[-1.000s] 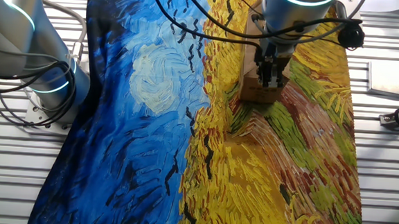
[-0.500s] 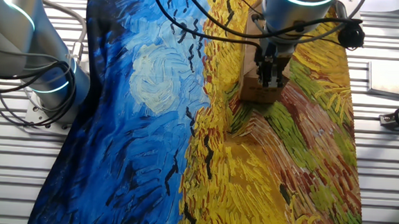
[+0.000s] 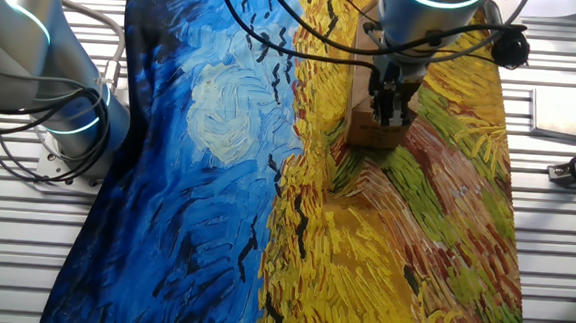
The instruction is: Open a box
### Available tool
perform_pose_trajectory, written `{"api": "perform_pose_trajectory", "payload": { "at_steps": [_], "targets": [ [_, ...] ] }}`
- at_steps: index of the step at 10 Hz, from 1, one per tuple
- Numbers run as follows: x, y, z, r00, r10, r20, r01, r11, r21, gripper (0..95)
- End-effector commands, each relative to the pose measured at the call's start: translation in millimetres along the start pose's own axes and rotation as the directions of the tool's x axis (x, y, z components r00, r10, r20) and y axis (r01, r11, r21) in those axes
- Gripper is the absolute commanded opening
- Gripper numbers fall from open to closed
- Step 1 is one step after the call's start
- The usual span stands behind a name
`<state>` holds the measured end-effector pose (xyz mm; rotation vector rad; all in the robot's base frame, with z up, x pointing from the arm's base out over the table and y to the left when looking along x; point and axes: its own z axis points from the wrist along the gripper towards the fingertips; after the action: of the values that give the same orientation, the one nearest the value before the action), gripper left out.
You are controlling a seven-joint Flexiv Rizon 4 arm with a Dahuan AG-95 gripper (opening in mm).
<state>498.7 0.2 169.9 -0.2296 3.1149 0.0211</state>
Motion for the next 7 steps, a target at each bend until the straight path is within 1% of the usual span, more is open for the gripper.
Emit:
{"api": "perform_pose_trajectory", "payload": {
  "at_steps": [1, 2, 3, 4, 5, 6, 7],
  "targets": [
    [4.4, -0.2, 1.3, 0.996, -0.084, -0.001, 0.084, 0.996, 0.002, 0.0],
    [7.7, -3.0, 2.1, 0.992, -0.125, 0.001, 0.125, 0.992, 0.006, 0.0],
    [8.3, -8.8, 2.7, 0.986, -0.167, 0.005, 0.167, 0.986, 0.0, 0.0],
    [5.8, -33.4, 2.7, 0.971, -0.24, 0.016, 0.24, 0.97, -0.029, 0.0],
    [1.6, -48.6, 3.1, 0.959, -0.283, 0.017, 0.283, 0.958, -0.037, 0.0],
    [-1.6, -53.6, 2.3, 0.952, -0.306, 0.009, 0.307, 0.951, -0.034, 0.0],
    [-3.4, -54.9, 1.0, 0.947, -0.32, 0.005, 0.32, 0.947, -0.031, 0.0]
  ]
}}
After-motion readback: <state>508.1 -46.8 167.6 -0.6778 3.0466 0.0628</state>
